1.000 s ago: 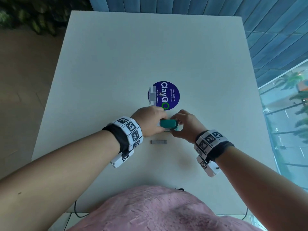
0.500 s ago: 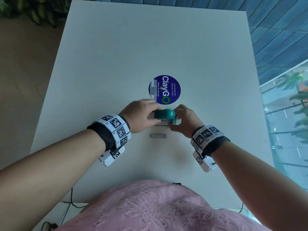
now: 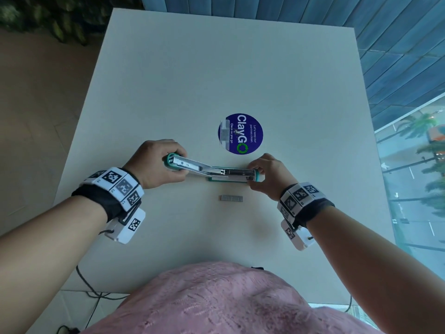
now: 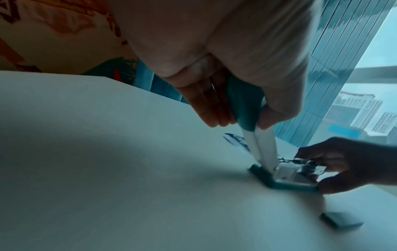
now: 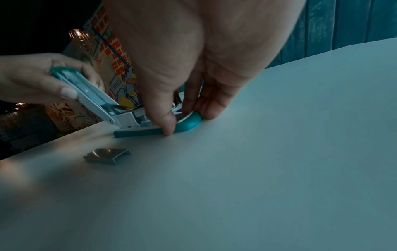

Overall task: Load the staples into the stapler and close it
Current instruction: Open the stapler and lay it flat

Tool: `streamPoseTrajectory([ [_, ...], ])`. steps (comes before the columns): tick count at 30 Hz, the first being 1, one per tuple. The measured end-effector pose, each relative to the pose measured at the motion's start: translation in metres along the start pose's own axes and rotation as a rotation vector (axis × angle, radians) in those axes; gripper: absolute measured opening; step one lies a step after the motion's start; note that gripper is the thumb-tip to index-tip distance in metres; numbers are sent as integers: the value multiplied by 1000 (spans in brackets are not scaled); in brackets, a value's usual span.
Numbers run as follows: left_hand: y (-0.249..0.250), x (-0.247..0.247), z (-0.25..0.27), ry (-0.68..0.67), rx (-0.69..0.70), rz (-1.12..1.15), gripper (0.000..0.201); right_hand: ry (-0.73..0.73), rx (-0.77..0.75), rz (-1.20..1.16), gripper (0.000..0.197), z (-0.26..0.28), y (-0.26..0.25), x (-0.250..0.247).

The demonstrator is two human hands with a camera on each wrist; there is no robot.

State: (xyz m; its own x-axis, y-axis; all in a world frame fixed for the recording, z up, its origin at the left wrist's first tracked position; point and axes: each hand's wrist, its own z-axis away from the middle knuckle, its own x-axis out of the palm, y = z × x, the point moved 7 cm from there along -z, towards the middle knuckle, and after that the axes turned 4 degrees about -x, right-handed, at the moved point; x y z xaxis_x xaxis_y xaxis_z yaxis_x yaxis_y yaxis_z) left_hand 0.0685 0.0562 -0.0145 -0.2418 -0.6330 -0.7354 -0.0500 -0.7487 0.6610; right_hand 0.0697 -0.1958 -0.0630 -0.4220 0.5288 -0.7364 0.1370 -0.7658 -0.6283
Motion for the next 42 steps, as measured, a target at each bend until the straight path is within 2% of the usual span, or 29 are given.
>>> streamPoseTrajectory([
  [5,-40,17,4,-56,-58,-48,21,7,0,-2,31,4,-1,0],
  [9,-46,26,5,-24,-68,-27,22,-2,11,48,37,6,-4,-1],
  [11,-47,26,6,-24,-65,-29,23,55,-36,80,39,12,-16,-5],
  [13,-47,26,5,-26,-62,-33,23,94,-122,69,32,20,-37,-5],
  [16,-47,27,6,-16,-65,-27,23,-26,-198,114,33,34,-57,20],
  [19,-48,26,7,-6,-76,-15,23,-117,-166,159,42,43,-51,49],
  [23,-46,26,7,-12,-92,-16,23,-26,-168,148,26,49,-47,61],
  [26,-46,26,7,-14,-97,-16,23,-40,-160,158,17,49,-43,64],
  [29,-47,27,7,-10,-92,-2,23,-22,-200,138,10,50,-47,53],
  [36,-46,25,8,2,-85,-12,24,219,-225,151,4,27,-47,-13],
  [42,-46,25,7,-4,-77,8,23,108,-219,235,5,13,-44,-5],
])
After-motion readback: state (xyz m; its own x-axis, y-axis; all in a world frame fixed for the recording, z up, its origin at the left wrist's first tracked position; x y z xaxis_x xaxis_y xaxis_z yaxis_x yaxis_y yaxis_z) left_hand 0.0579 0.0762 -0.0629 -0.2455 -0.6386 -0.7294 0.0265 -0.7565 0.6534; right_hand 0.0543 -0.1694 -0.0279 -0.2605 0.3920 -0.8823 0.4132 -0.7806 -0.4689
